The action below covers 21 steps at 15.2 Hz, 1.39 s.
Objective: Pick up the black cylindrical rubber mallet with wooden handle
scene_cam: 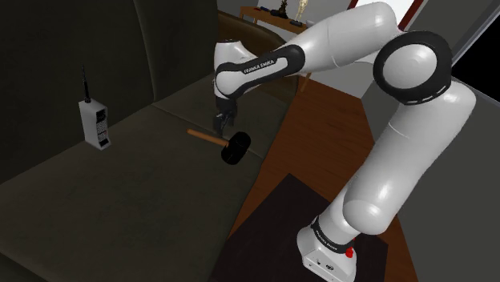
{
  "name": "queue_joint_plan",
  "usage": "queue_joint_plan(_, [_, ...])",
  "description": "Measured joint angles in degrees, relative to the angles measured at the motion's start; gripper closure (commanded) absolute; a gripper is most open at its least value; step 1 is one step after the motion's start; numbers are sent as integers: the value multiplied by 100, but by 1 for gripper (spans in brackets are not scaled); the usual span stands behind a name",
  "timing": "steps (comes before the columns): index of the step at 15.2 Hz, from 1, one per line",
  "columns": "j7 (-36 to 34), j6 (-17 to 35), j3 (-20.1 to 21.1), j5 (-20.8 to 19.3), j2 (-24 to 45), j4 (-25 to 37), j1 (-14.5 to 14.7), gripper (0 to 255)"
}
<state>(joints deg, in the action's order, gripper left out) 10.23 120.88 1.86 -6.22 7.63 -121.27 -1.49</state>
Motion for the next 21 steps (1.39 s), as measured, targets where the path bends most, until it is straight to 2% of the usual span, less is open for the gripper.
queue_joint_plan(5, [47, 251, -14, -139, 1017, 681, 19, 0])
queue_joint_plan(13, [3, 698, -38, -204, 1445, 653, 20, 0])
queue_joint_plan(14, [3, 707, -40, -205, 1455, 654, 19, 255])
queue_joint_plan(21, [4, 717, -42, -207, 1462, 656, 17, 255])
